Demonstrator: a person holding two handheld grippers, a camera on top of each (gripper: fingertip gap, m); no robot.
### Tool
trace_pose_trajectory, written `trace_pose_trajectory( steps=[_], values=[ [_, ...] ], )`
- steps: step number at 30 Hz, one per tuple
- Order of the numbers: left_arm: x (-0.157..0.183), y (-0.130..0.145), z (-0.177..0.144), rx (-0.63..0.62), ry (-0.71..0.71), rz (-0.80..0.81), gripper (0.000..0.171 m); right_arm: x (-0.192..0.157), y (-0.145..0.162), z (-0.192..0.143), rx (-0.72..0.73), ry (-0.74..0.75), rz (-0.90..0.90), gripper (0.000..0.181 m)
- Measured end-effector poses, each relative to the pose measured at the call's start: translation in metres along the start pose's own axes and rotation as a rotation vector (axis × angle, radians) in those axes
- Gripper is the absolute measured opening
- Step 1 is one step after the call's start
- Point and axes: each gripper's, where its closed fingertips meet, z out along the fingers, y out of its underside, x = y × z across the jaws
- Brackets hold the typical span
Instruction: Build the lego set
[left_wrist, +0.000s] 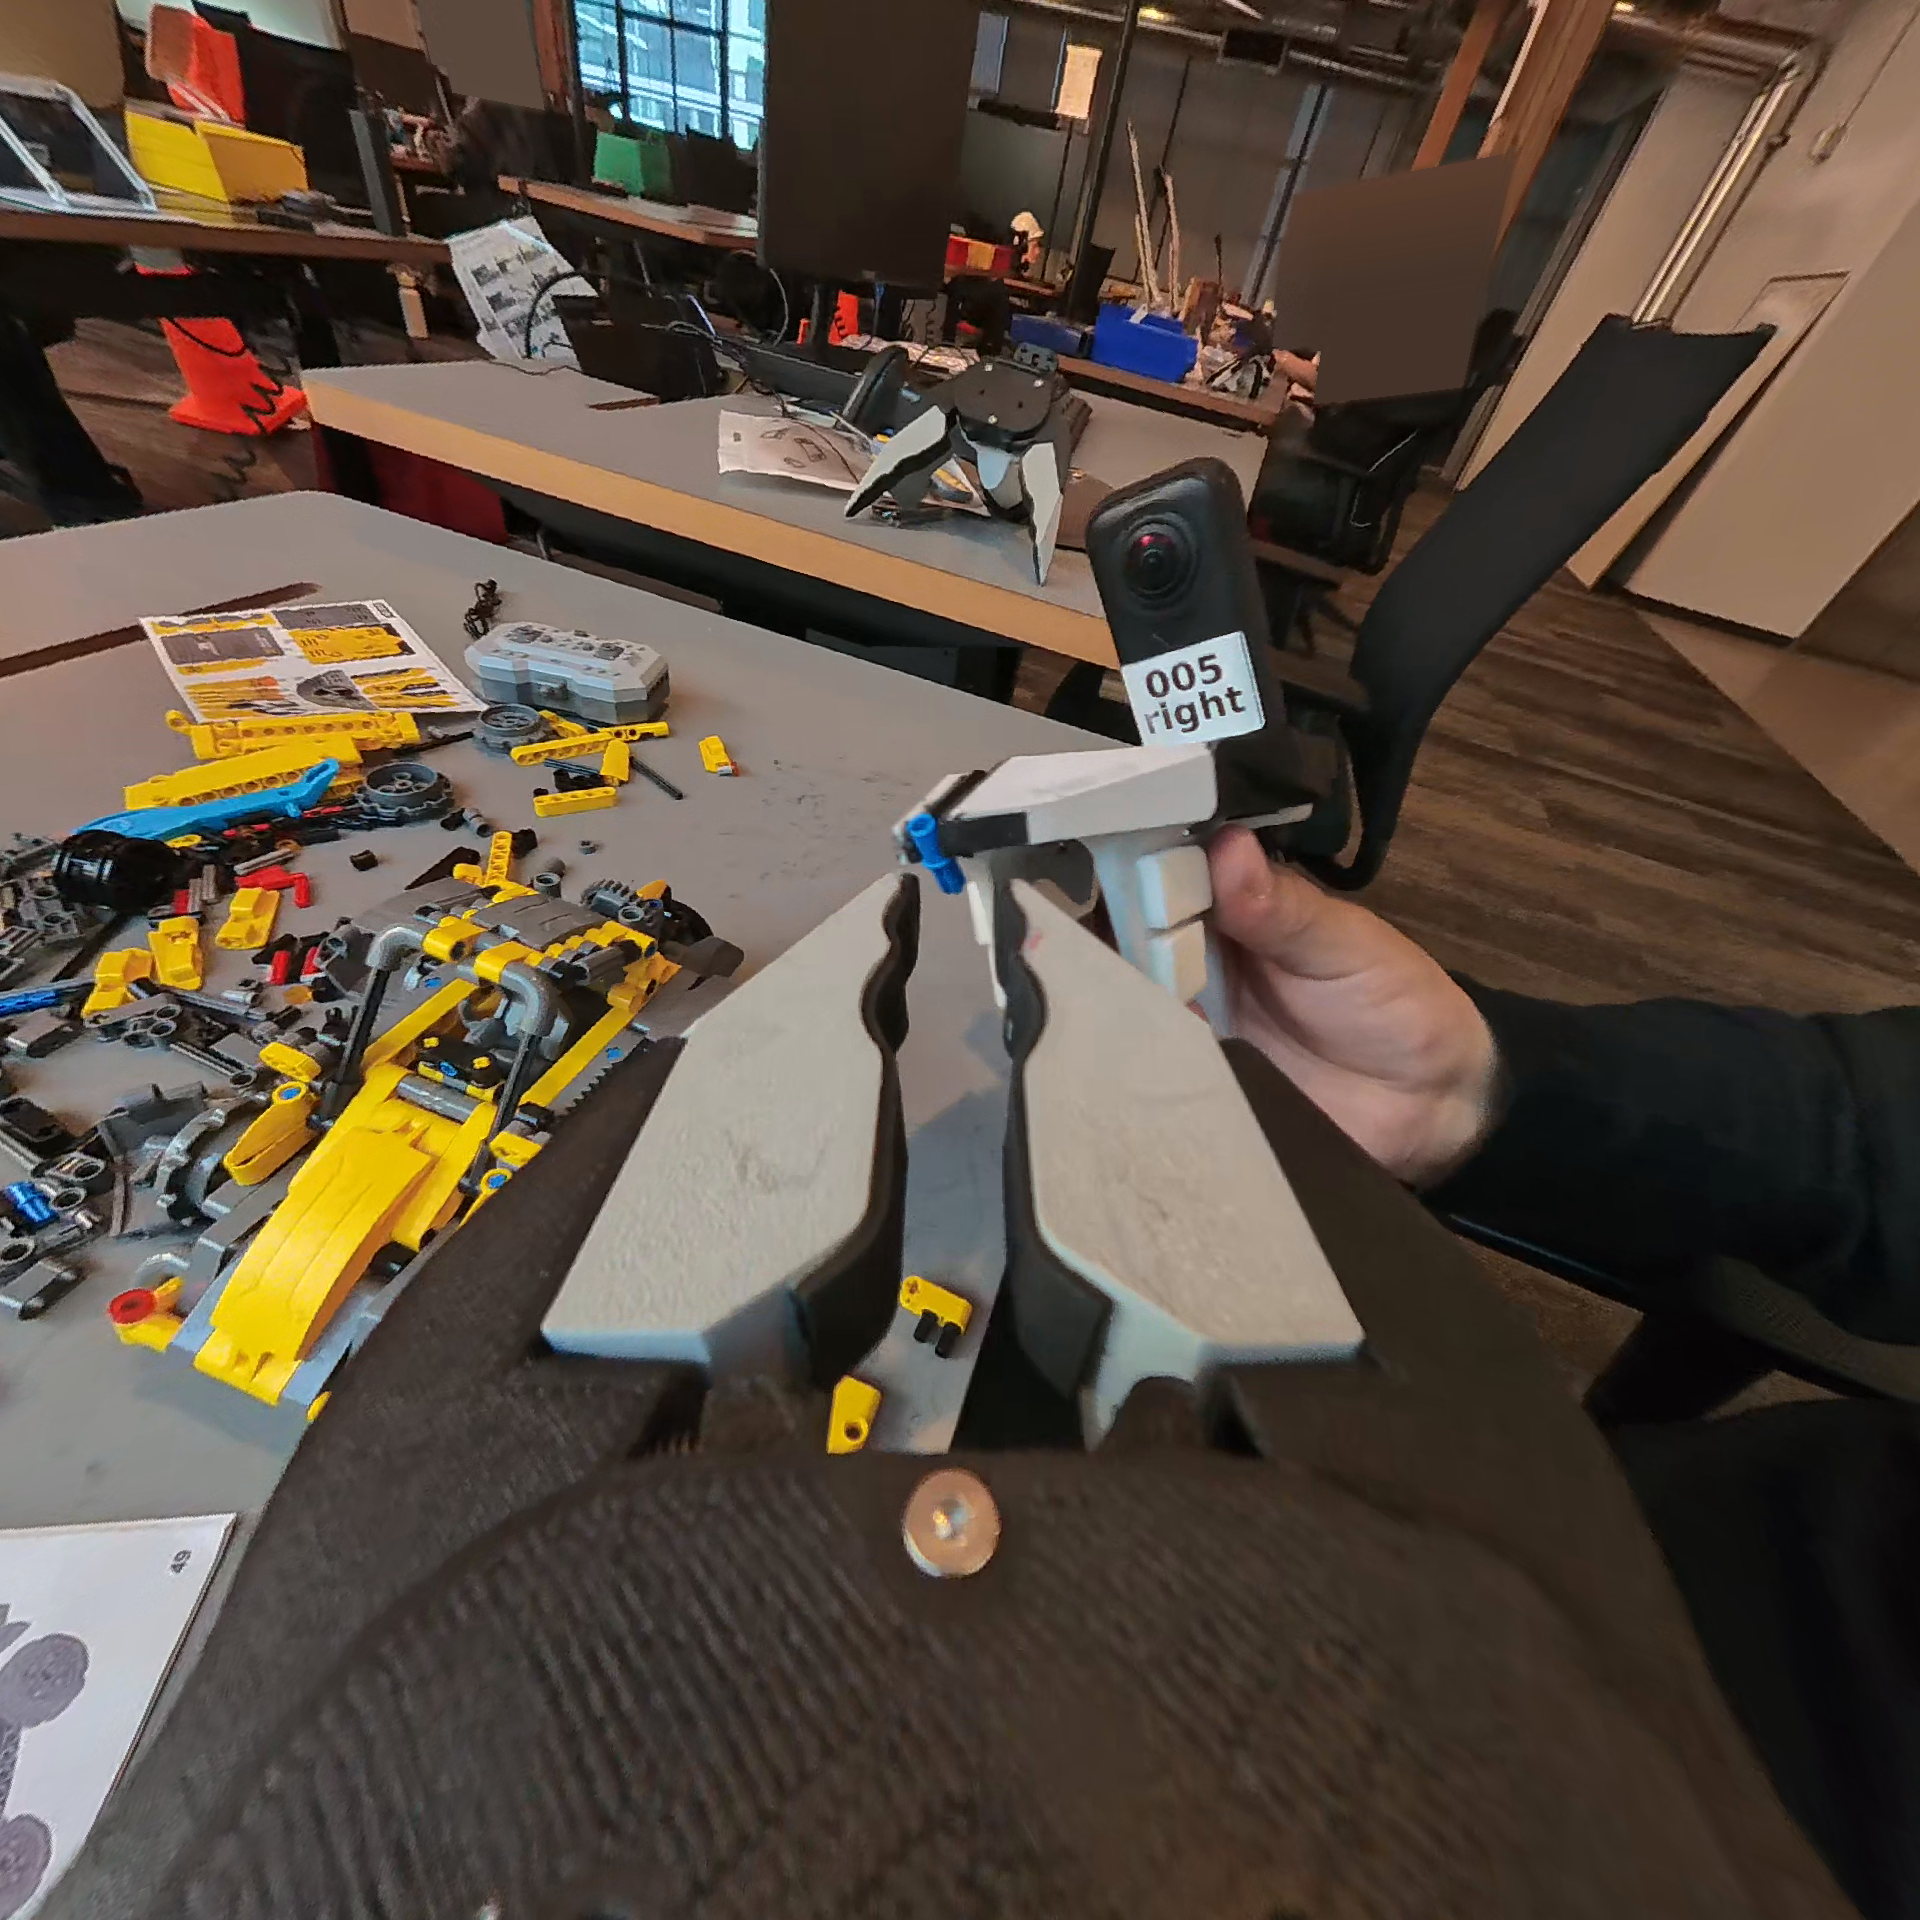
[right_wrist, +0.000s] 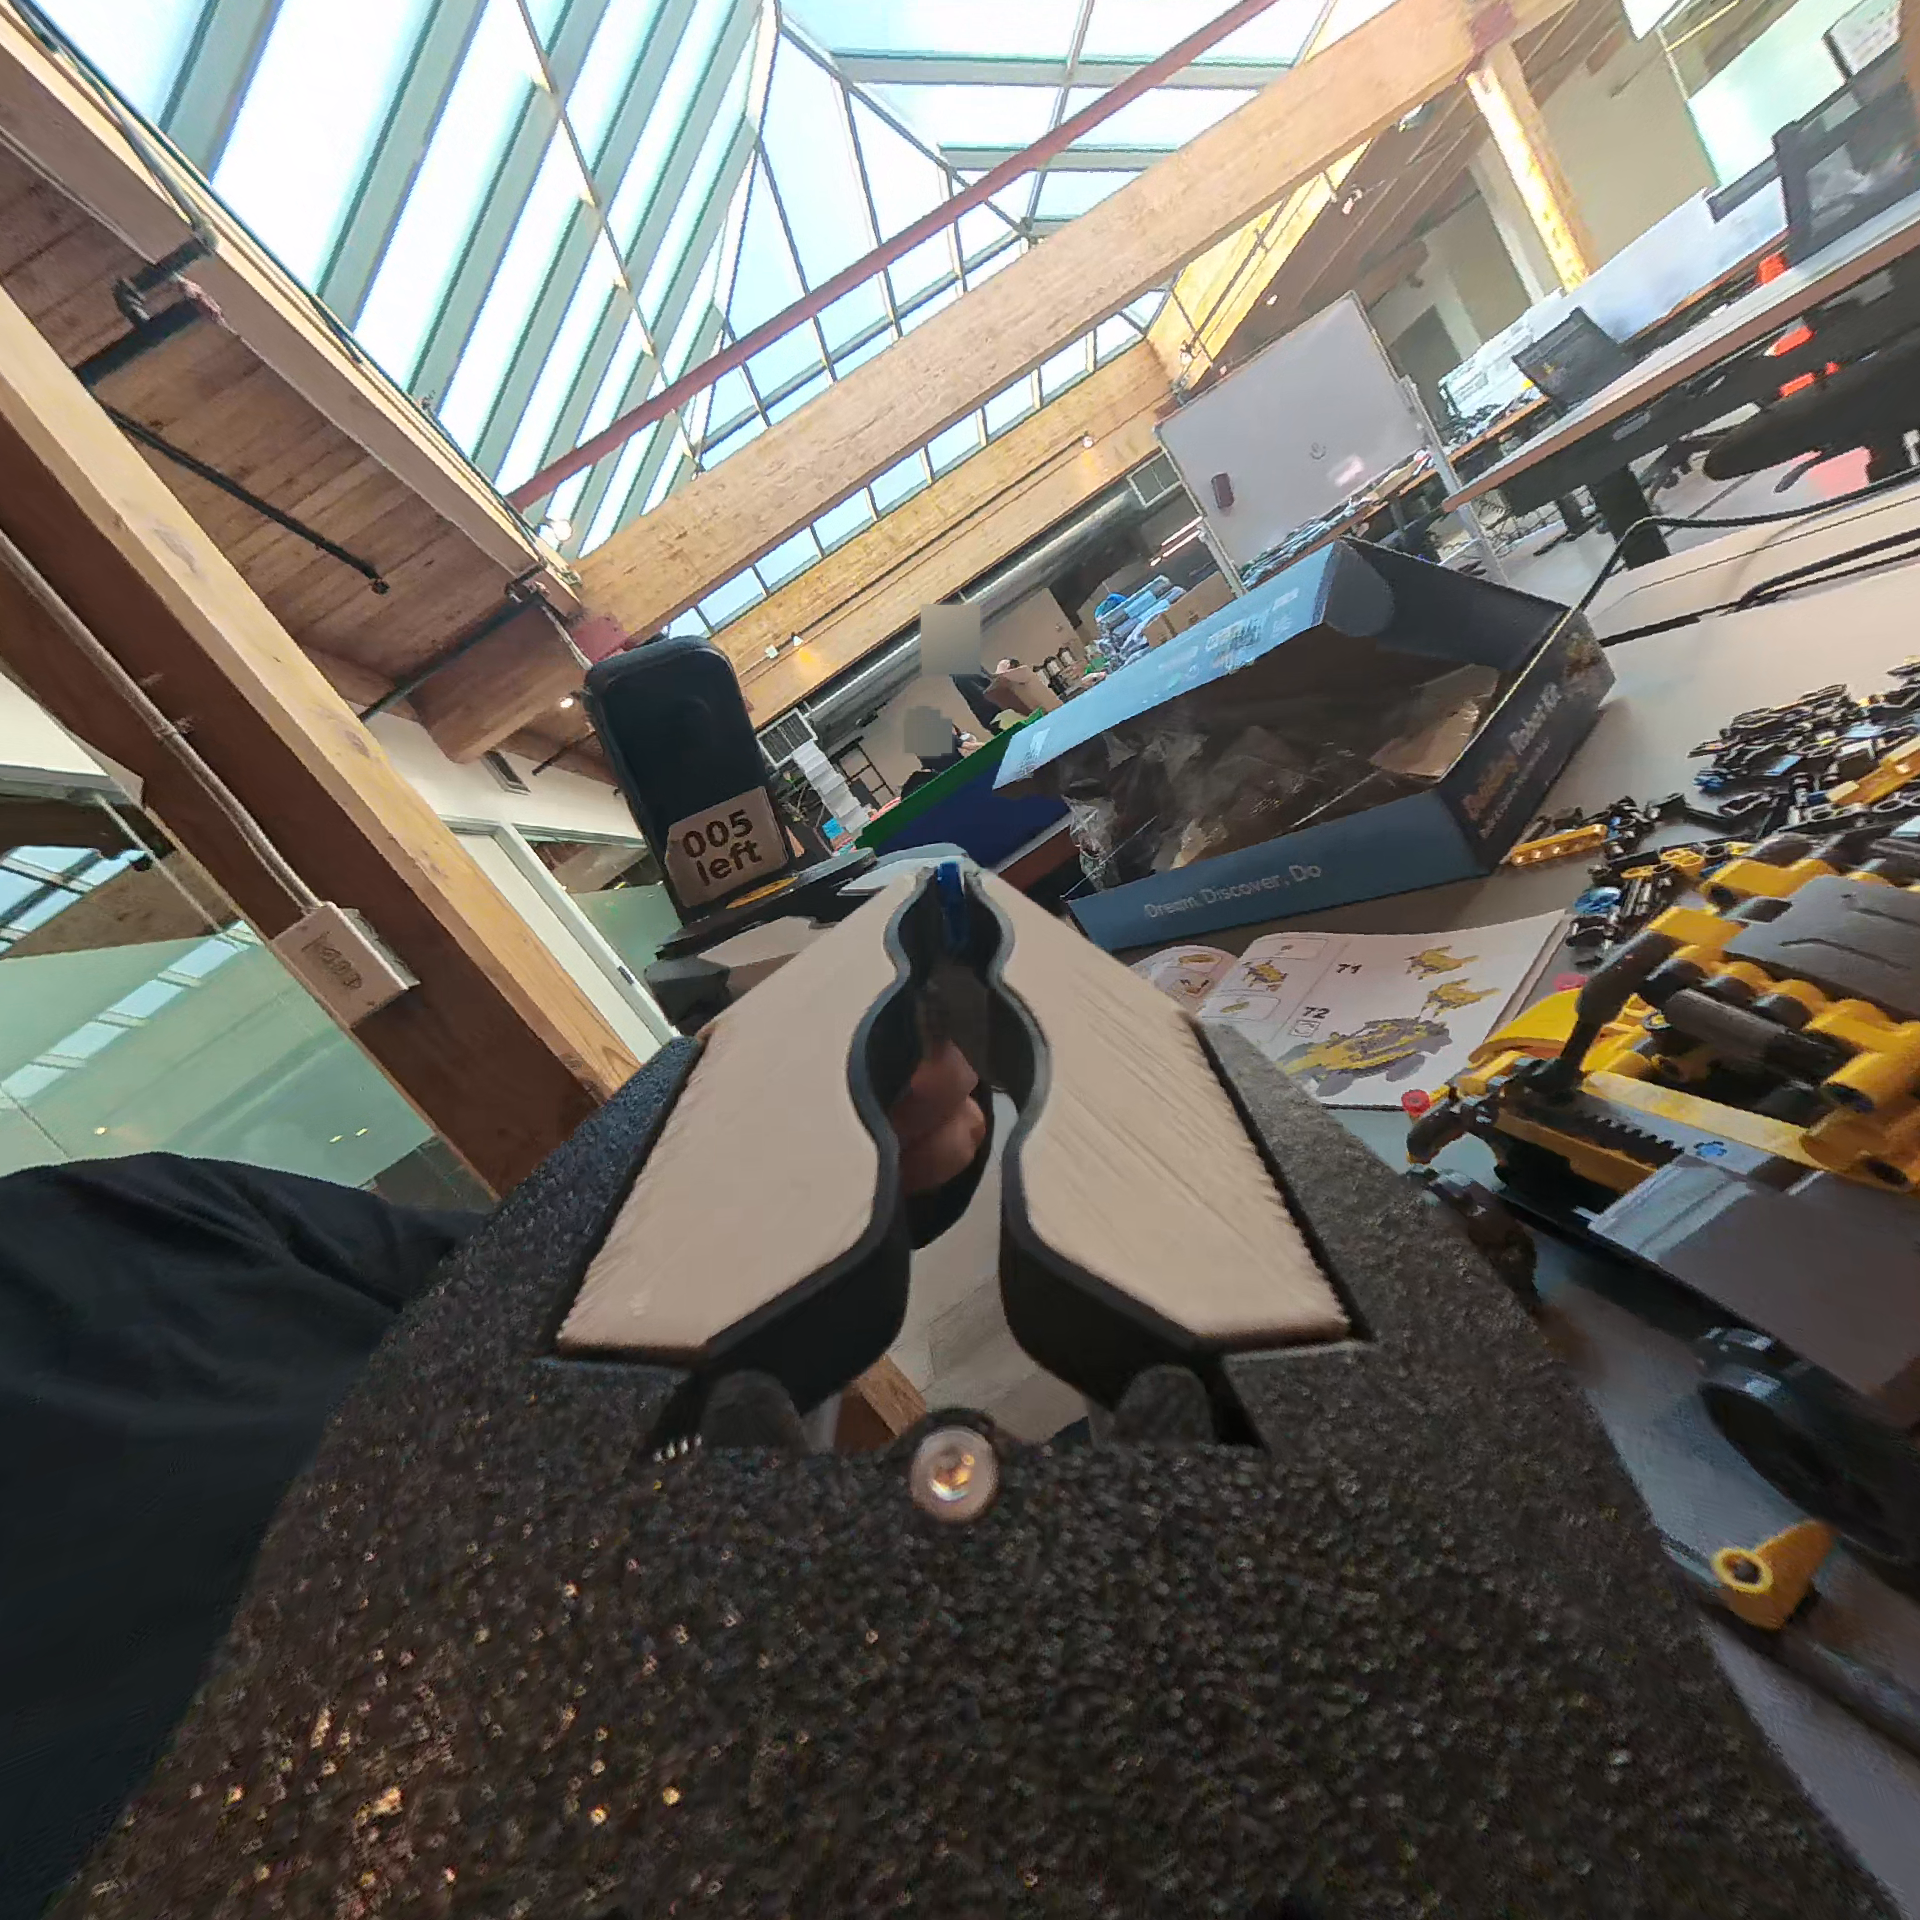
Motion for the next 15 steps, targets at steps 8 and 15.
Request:
trace_pose_trajectory(
  steps=[8,15],
  values=[
    [-0.005,0.001,-0.005,0.007,0.008,-0.008,0.001,0.002,0.004,0.001,-0.01,0.021,-0.044,0.005],
    [-0.022,0.009,-0.01,-0.113,-0.185,0.283,0.001,0.012,0.015,0.0,-0.156,0.12,-0.204,0.0]
  ],
)
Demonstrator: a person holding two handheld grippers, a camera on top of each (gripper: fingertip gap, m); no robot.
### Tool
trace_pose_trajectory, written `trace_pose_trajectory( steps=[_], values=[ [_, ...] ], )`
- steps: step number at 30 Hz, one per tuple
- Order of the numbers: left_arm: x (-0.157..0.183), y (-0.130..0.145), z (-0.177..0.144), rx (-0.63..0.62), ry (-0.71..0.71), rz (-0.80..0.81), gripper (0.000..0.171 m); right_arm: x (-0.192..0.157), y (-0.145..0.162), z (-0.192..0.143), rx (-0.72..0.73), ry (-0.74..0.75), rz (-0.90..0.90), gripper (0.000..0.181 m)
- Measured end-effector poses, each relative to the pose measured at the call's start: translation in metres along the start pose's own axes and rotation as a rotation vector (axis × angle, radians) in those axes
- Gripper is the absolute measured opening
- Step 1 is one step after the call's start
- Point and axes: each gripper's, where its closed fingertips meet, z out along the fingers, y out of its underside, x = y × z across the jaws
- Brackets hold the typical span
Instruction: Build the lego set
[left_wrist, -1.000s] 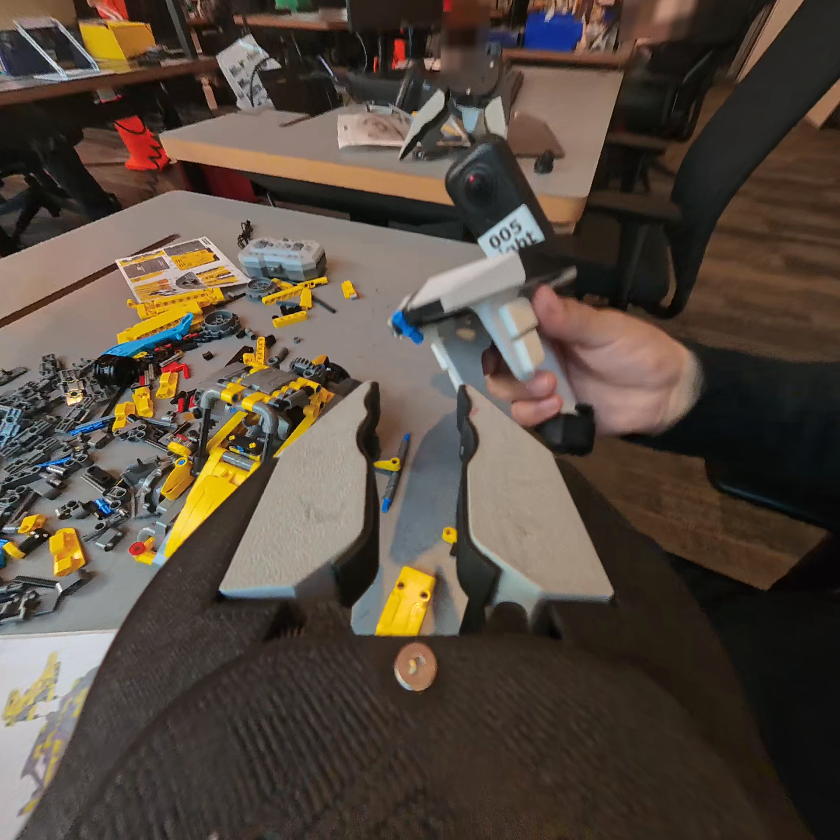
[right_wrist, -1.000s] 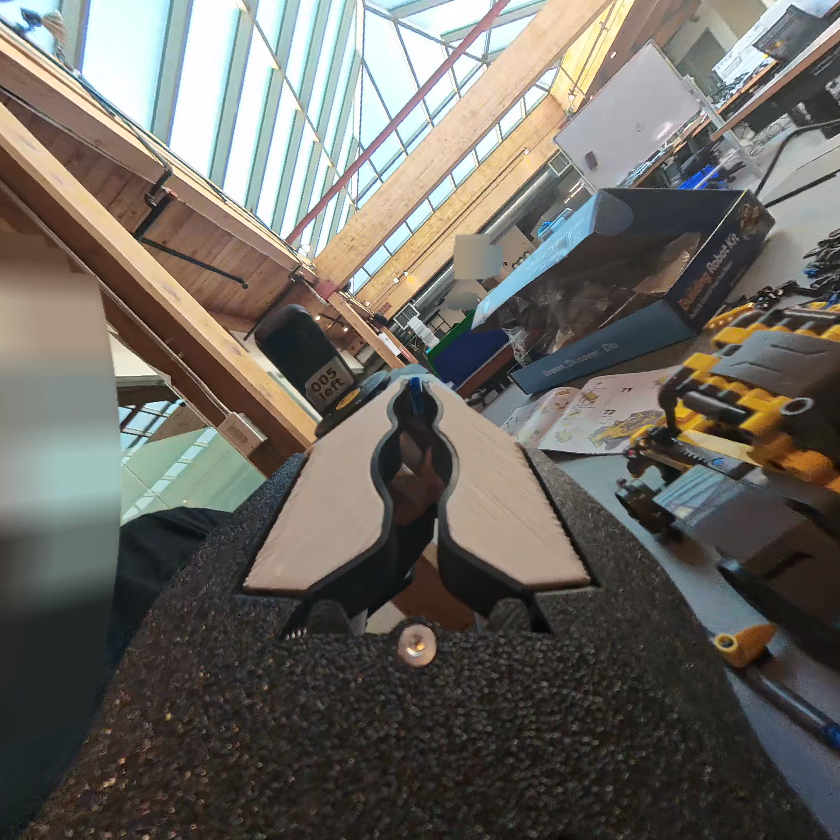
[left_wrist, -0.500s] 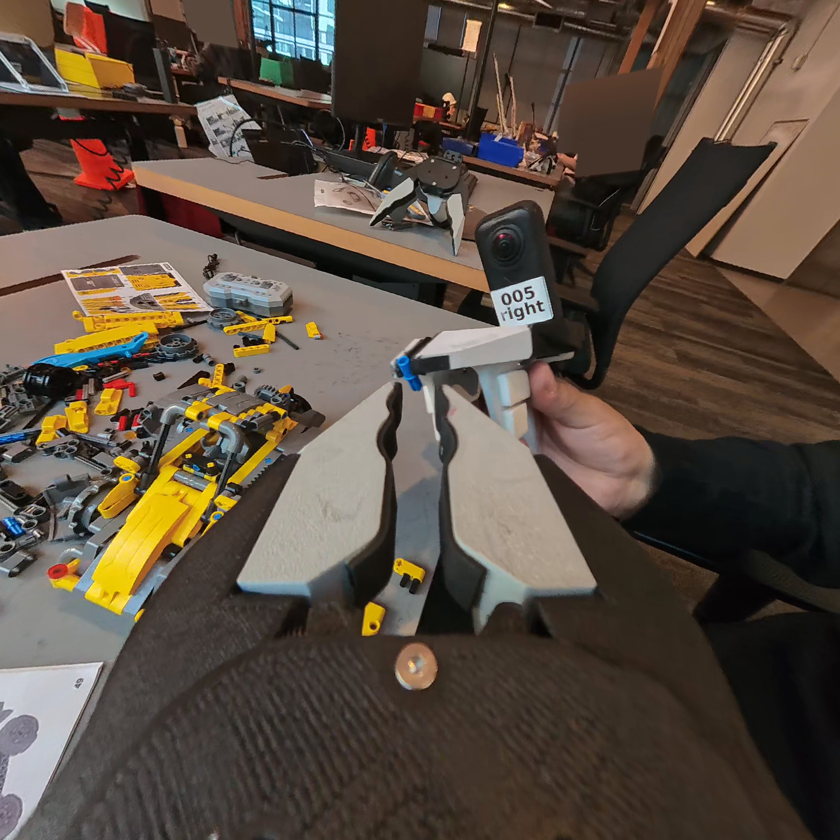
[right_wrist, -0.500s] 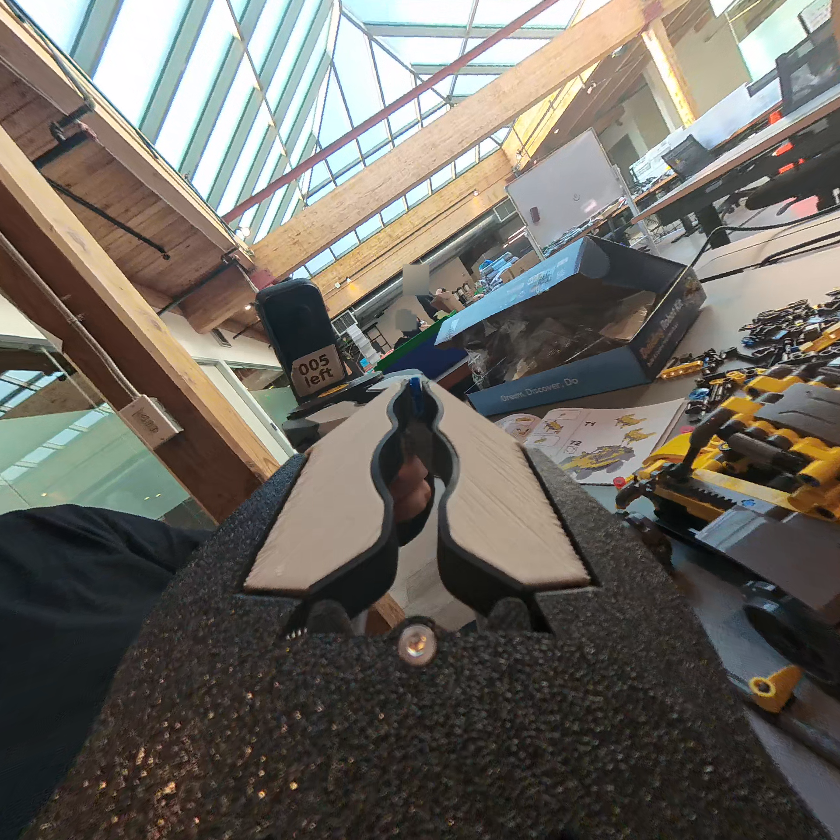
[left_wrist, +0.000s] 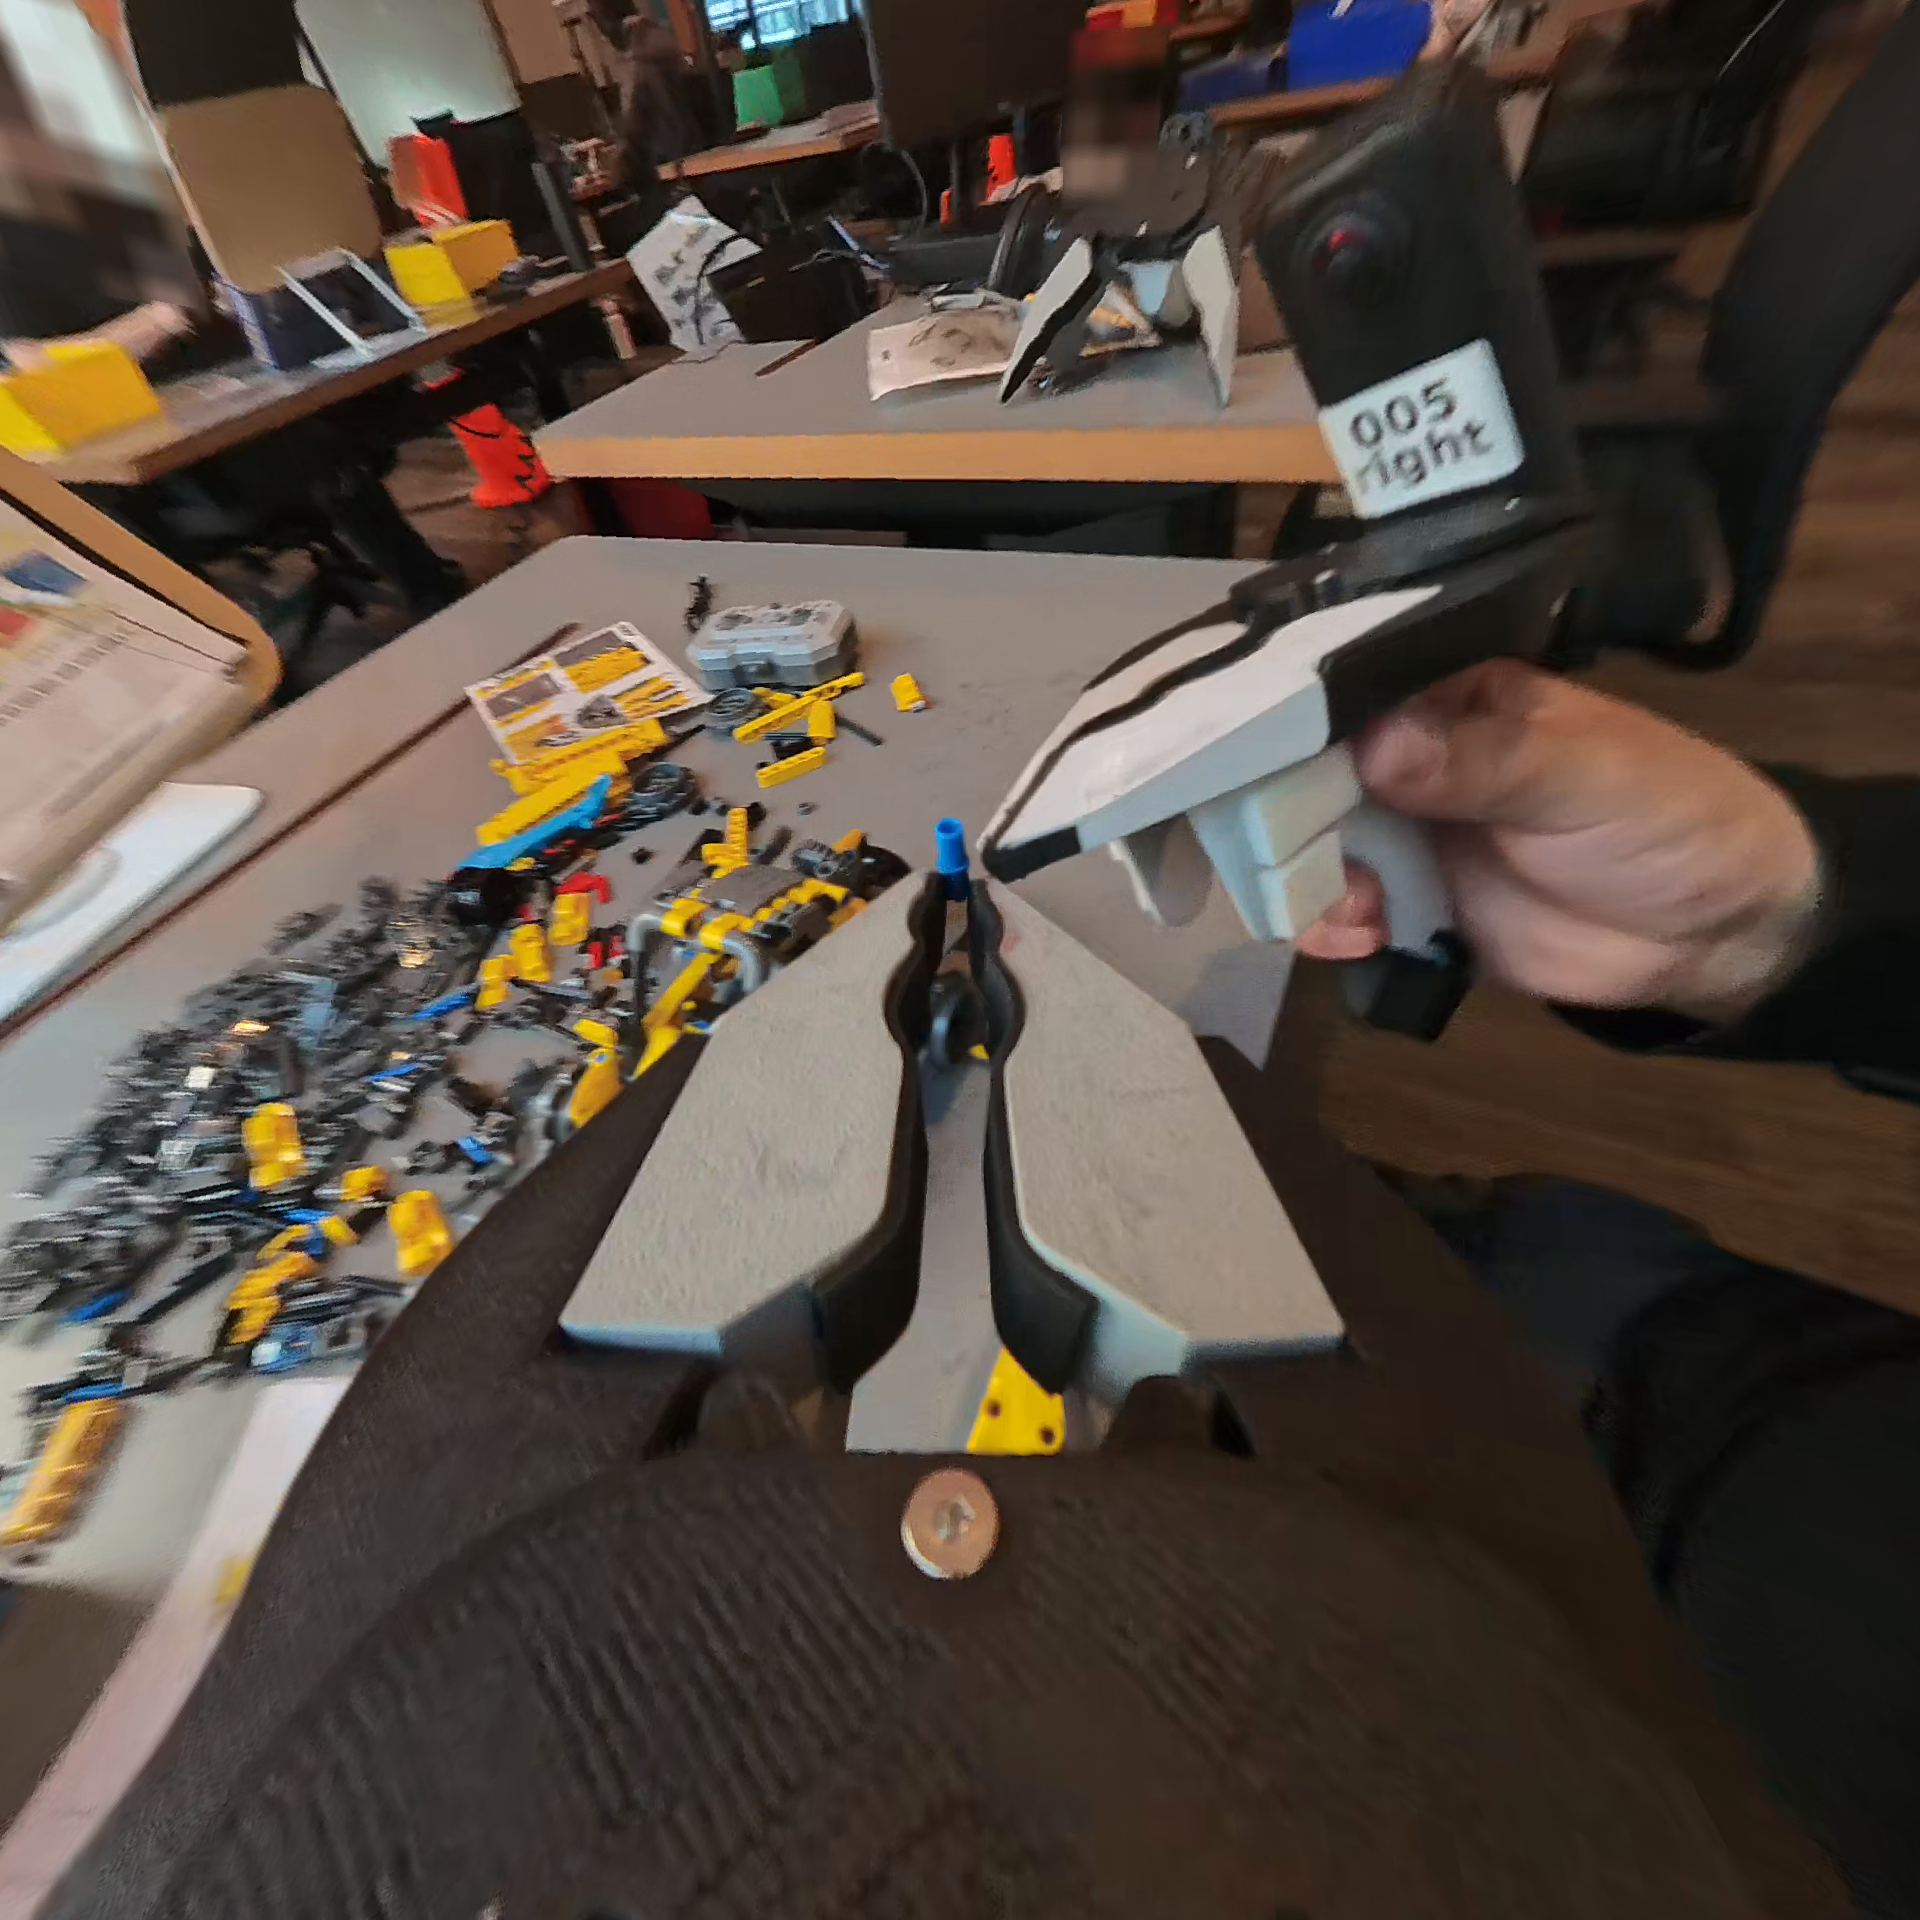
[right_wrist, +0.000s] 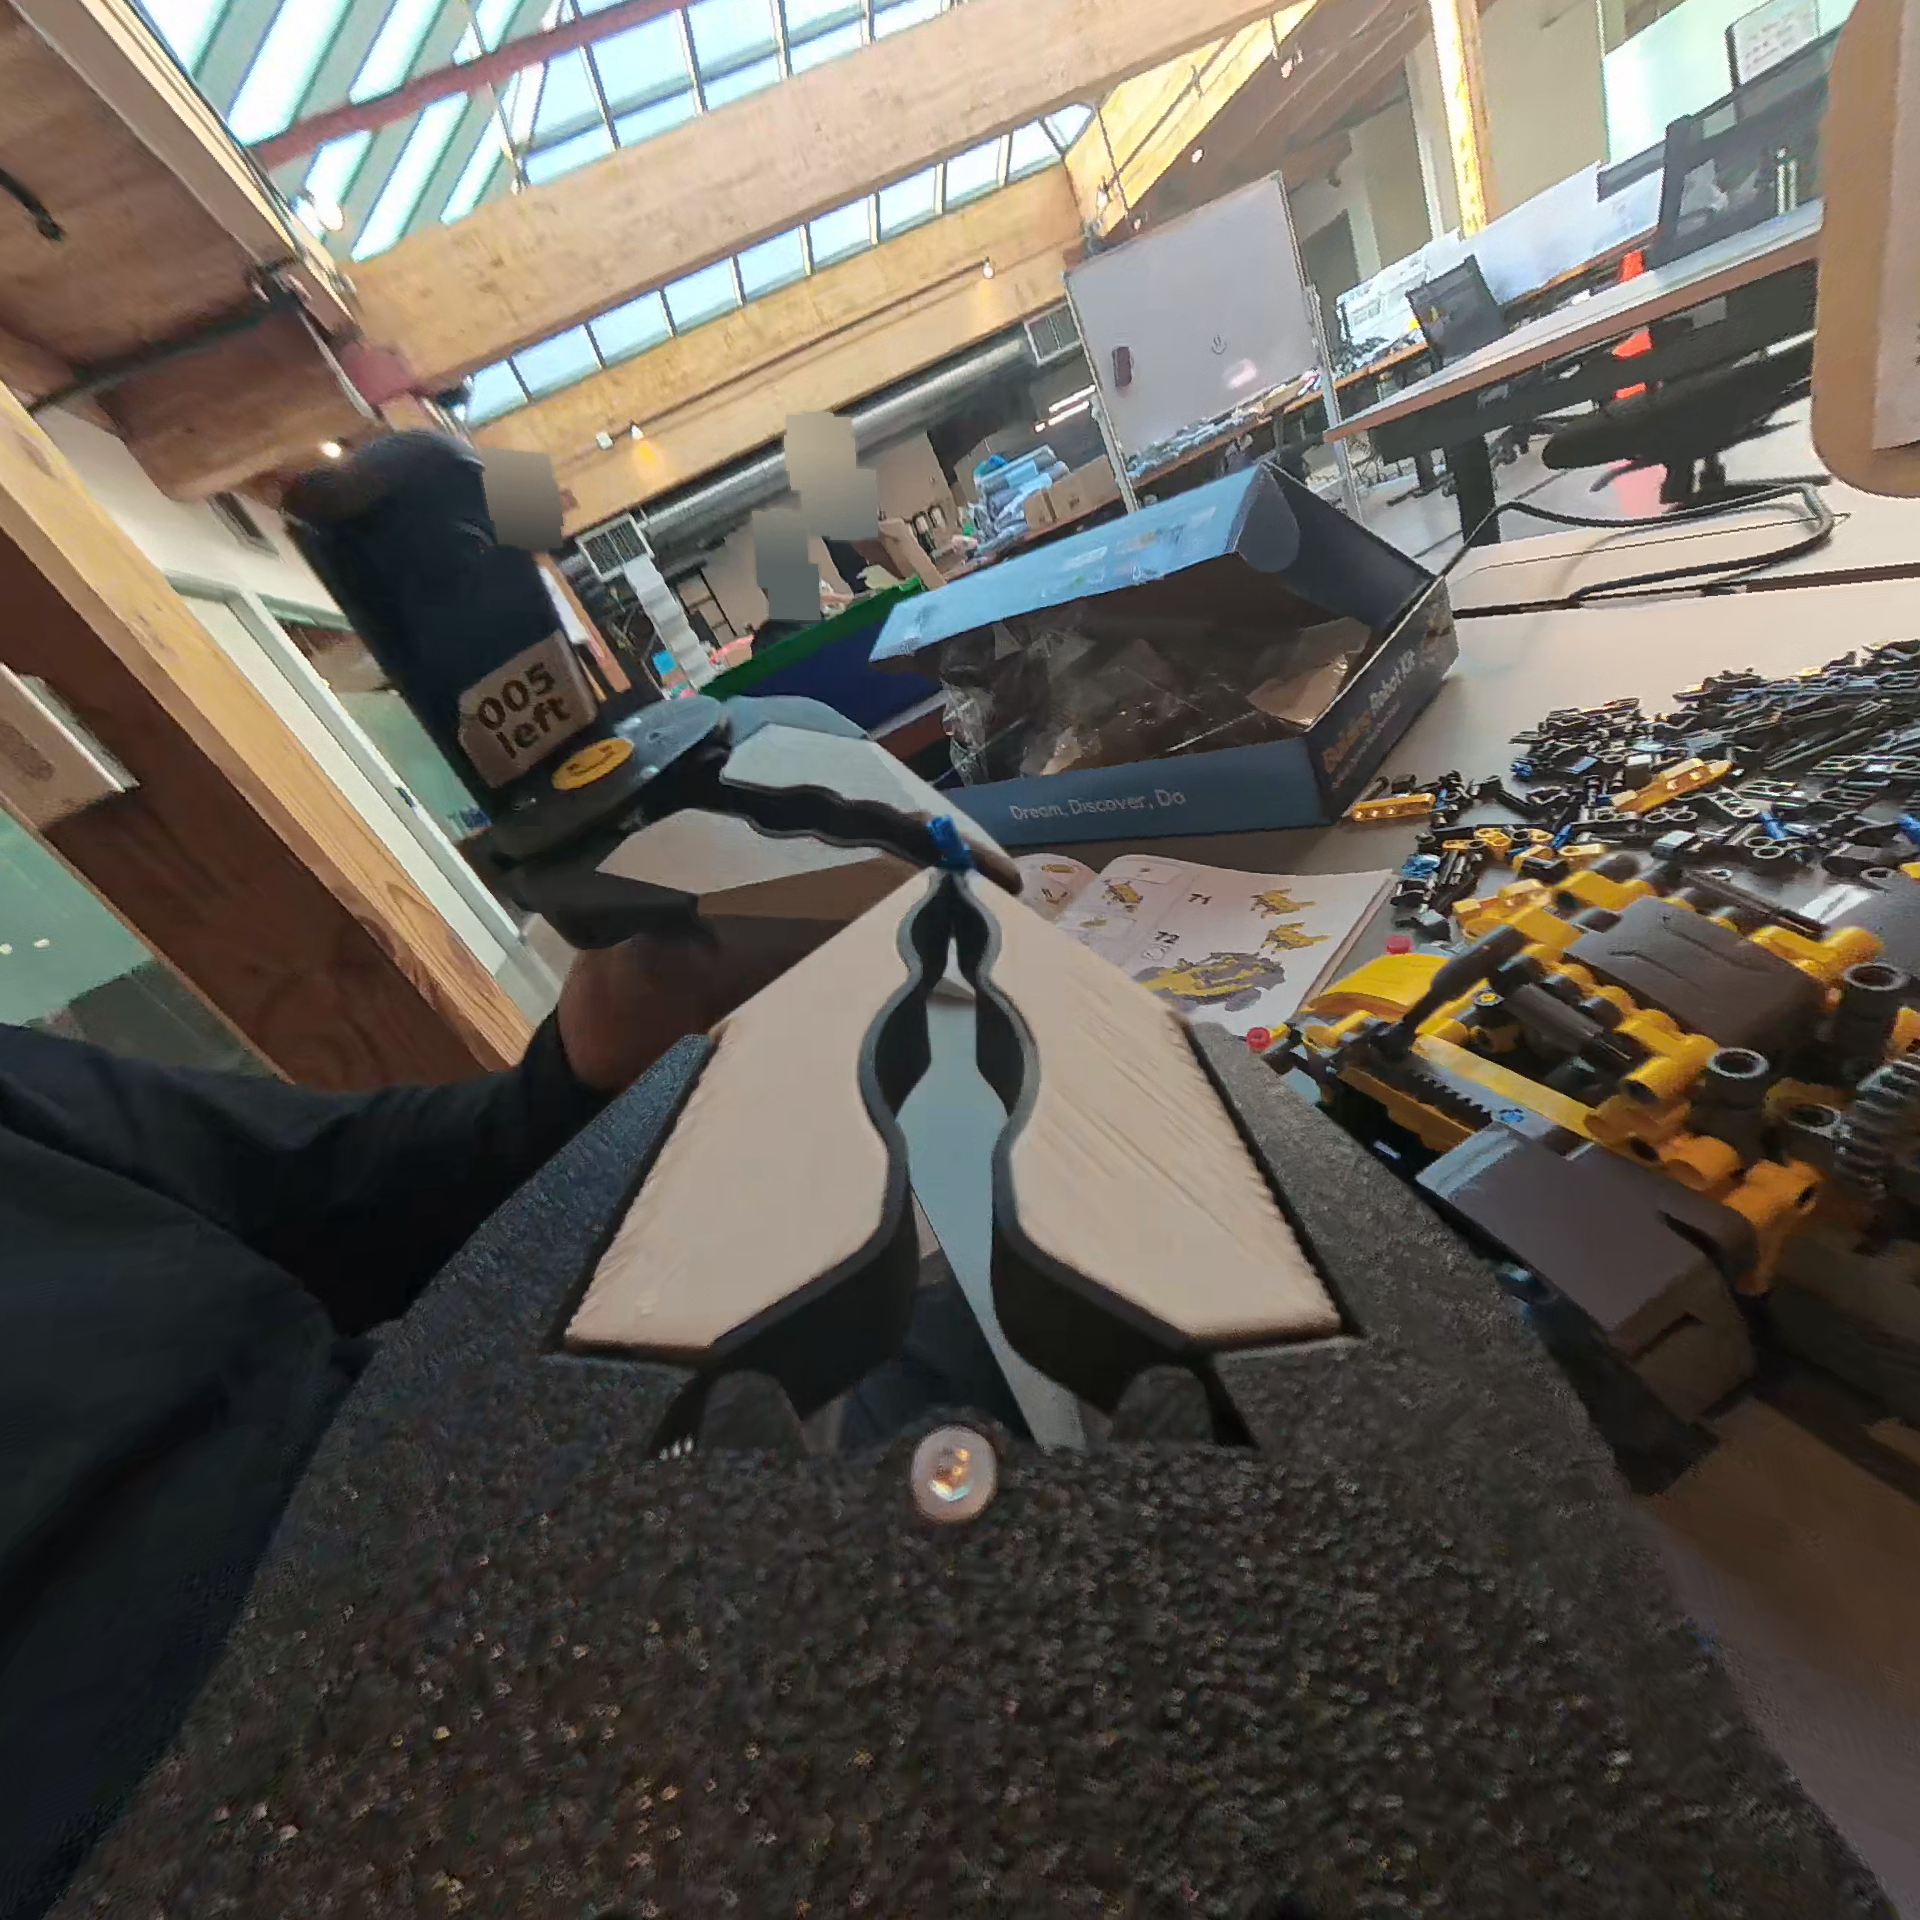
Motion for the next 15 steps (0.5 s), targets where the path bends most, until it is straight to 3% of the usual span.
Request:
trace_pose_trajectory(
  steps=[3,9,15],
  values=[
    [-0.005,-0.003,-0.004,-0.025,-0.075,0.113,0.001,0.003,-0.003,-0.004,-0.031,0.041,-0.088,0.003],
    [-0.015,-0.004,-0.008,-0.048,-0.179,0.265,0.001,0.001,-0.019,-0.021,-0.145,0.11,-0.285,0.034],
    [-0.006,-0.003,-0.003,-0.069,-0.233,0.419,0.001,-0.009,-0.014,-0.029,-0.301,0.144,-0.424,0.03]
  ],
)
